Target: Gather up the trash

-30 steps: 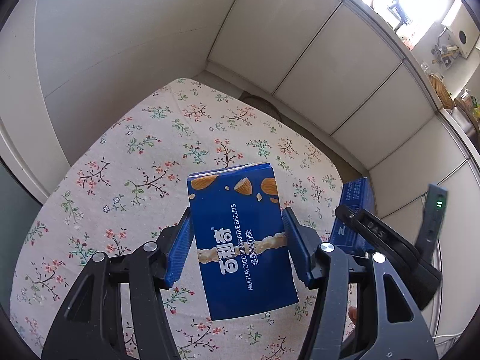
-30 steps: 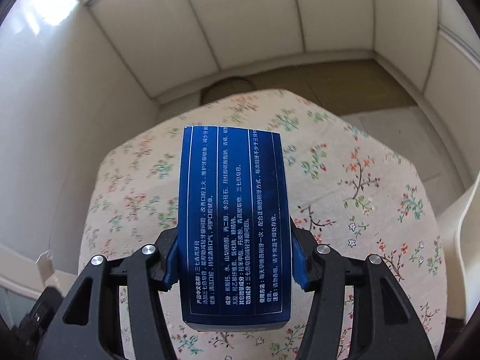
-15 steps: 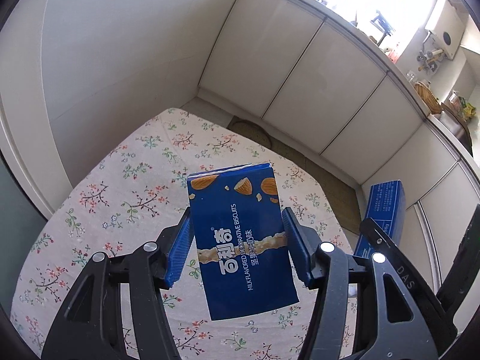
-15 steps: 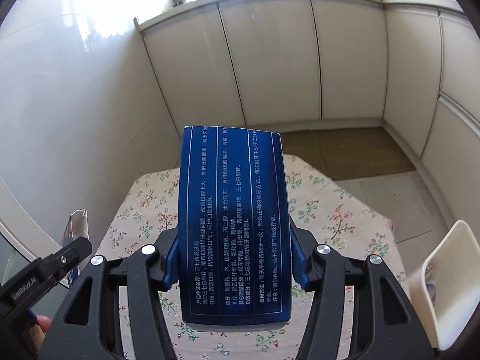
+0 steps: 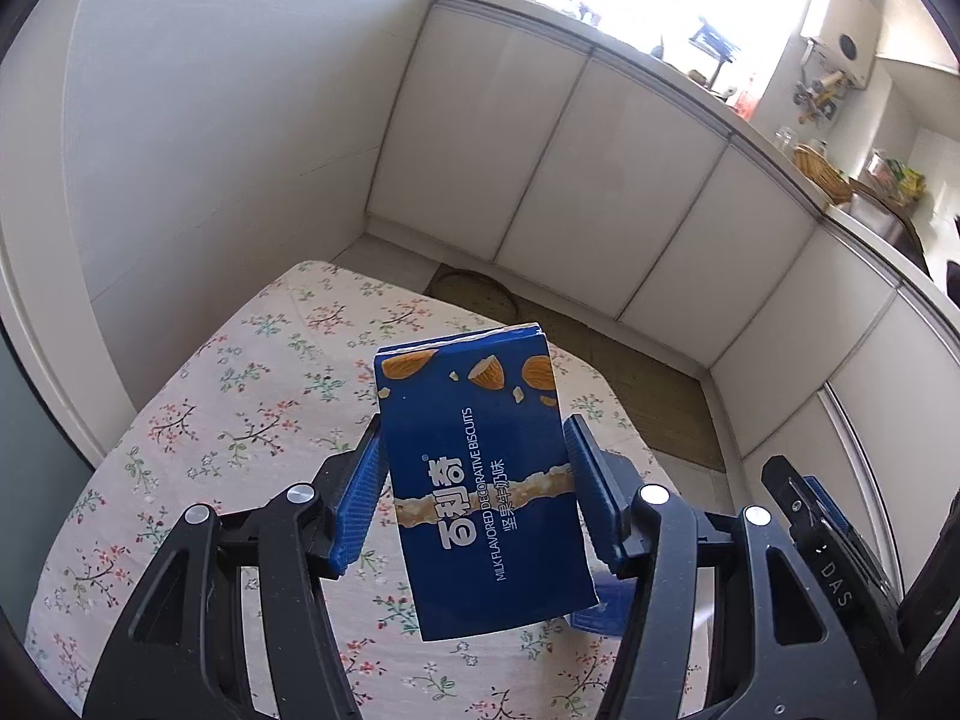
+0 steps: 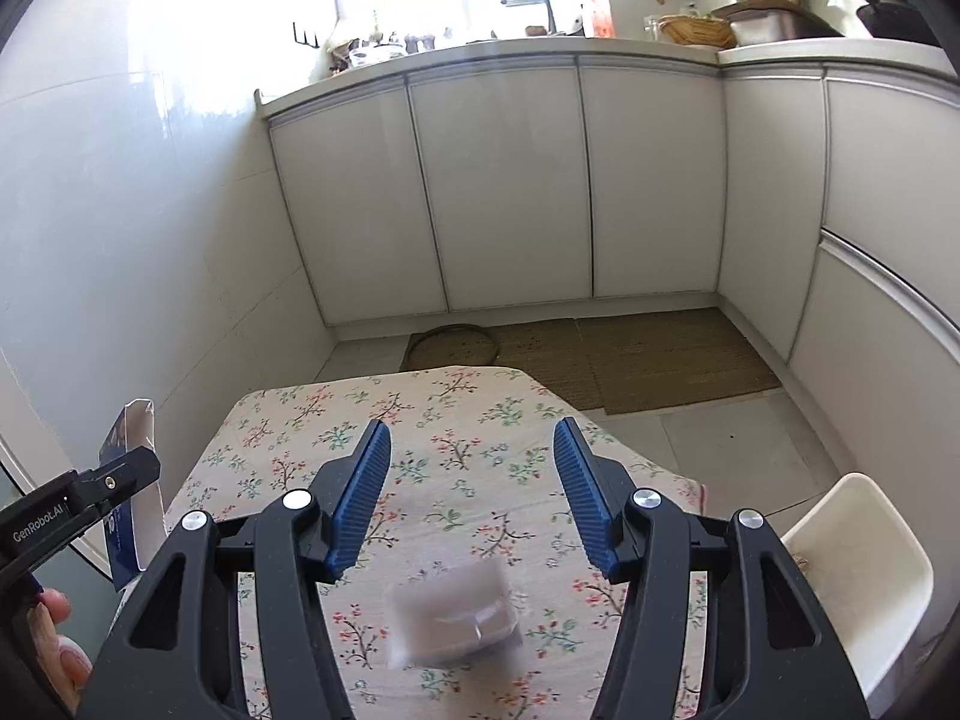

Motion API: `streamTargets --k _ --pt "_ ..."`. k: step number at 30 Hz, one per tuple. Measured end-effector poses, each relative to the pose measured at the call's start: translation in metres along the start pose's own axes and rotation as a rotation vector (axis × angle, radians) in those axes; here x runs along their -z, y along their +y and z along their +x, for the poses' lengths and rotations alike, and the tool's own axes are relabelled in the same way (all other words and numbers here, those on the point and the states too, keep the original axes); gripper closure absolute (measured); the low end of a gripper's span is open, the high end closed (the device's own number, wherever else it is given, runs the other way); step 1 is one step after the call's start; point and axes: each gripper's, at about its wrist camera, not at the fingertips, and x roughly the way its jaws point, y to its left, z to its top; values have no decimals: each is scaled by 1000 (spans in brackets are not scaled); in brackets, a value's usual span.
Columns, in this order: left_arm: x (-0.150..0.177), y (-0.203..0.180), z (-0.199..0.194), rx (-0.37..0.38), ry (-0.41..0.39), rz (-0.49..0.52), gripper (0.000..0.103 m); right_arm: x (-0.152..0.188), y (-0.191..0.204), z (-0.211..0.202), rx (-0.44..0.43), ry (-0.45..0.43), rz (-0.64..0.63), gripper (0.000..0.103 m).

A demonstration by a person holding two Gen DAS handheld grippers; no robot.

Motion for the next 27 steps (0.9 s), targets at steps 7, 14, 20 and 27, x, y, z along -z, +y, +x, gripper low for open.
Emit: streamTargets --k 7,14,20,27 --pt "10 -6 9 7 41 14 48 13 -36 4 22 62 63 47" --pt "13 2 14 6 73 -8 48 64 -46 51 -119 425 -37 17" --pt "15 6 22 19 106 -21 48 114 -41 92 -145 647 -49 17" --pt "14 13 23 22 118 -33 48 130 -31 111 -133 686 -71 48"
